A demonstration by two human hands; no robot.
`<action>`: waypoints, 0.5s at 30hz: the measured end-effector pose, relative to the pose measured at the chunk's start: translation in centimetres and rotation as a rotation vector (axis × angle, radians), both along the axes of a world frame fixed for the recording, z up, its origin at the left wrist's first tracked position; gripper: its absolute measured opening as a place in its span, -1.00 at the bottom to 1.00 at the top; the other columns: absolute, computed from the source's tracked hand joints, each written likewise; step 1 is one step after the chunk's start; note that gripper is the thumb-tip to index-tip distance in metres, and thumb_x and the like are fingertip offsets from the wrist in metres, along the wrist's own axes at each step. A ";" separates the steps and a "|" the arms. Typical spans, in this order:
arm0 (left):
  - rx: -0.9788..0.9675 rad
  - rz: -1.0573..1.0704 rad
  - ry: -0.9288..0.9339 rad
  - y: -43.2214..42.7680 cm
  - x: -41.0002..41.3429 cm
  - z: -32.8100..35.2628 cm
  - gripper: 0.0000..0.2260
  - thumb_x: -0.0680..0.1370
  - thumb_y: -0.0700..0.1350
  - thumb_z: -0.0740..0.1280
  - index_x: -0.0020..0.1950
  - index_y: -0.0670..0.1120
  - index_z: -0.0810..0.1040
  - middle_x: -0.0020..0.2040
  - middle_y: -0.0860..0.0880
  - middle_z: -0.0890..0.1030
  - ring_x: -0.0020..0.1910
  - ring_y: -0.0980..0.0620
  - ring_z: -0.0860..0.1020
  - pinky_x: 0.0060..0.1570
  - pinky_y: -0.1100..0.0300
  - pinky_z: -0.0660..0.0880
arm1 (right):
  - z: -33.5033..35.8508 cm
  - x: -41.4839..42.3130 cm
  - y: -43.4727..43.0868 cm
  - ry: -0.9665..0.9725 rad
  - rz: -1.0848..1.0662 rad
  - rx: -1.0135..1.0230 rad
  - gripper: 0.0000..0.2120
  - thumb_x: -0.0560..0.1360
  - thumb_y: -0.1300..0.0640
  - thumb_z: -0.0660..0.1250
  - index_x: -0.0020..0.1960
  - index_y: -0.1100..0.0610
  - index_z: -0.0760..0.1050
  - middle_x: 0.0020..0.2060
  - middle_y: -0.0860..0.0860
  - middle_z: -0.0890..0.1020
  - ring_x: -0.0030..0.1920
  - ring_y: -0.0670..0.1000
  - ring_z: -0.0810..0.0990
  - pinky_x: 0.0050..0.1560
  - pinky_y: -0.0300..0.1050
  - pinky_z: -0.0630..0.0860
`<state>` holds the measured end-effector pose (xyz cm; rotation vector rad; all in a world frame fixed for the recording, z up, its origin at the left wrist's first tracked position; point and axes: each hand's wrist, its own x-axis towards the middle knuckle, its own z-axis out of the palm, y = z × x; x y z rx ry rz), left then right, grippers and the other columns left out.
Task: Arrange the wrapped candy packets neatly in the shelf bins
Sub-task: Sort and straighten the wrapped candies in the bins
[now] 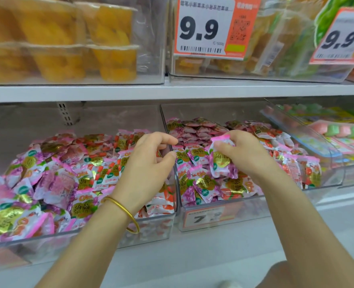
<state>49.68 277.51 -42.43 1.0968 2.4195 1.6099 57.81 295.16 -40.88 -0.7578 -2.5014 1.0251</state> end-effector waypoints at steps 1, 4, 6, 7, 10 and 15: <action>0.002 -0.001 -0.001 0.1 0.0 0.0 -0.81 0.55 -0.19 0.25 0.08 0.07 0.48 0.13 0.02 0.45 -0.22 0.47 0.43 -0.20 0.60 0.38 | 0.2 -0.4 0.2 0.006 -0.005 -0.015 -0.74 0.58 0.07 0.23 -0.07 0.30 0.39 -0.29 0.15 0.38 -0.27 0.03 0.32 -0.29 -0.09 0.22; 0.005 -0.007 -0.007 0.2 0.1 0.1 -0.82 0.55 -0.20 0.25 0.08 0.05 0.47 0.13 0.01 0.45 -0.24 0.51 0.42 -0.24 0.61 0.37 | 0.1 -2.6 0.0 0.003 0.025 0.015 -0.78 0.59 0.11 0.20 -0.17 0.20 0.34 -0.37 0.02 0.32 -0.37 -0.02 0.30 -0.36 -0.14 0.20; 0.003 -0.011 -0.009 0.2 0.1 0.0 -0.82 0.55 -0.19 0.25 0.08 0.07 0.47 0.13 0.01 0.45 -0.23 0.51 0.42 -0.24 0.62 0.37 | -0.4 -4.1 -0.5 -0.015 0.048 0.088 -0.81 0.57 0.08 0.24 -0.08 0.22 0.42 -0.25 0.05 0.47 -0.27 0.00 0.45 -0.29 -0.12 0.36; 0.003 -0.012 -0.011 0.2 0.1 0.0 -0.82 0.55 -0.18 0.25 0.08 0.08 0.47 0.13 0.02 0.45 -0.22 0.51 0.42 -0.22 0.62 0.37 | -0.7 -4.6 -0.7 -0.047 0.055 0.166 -0.77 0.56 0.07 0.27 0.05 0.25 0.45 -0.14 0.09 0.53 -0.14 0.05 0.52 -0.18 -0.08 0.44; 0.010 -0.024 -0.018 0.0 0.0 0.0 -0.81 0.55 -0.19 0.24 0.06 0.09 0.46 0.12 0.02 0.45 -0.19 0.48 0.44 -0.24 0.58 0.41 | -1.1 -4.4 -0.6 -0.090 0.026 0.355 -0.70 0.55 0.14 0.28 0.26 0.19 0.46 0.13 0.10 0.58 0.14 0.11 0.54 0.11 -0.03 0.46; 0.006 -0.018 0.006 -0.1 -0.1 0.0 -0.81 0.55 -0.19 0.24 0.06 0.09 0.46 0.11 0.03 0.45 -0.05 0.34 0.44 -0.20 0.53 0.45 | -1.2 -1.9 -1.1 -0.055 0.127 0.247 -0.77 0.55 0.17 0.28 0.17 0.06 0.59 0.10 -0.02 0.64 0.10 -0.06 0.57 0.09 -0.22 0.45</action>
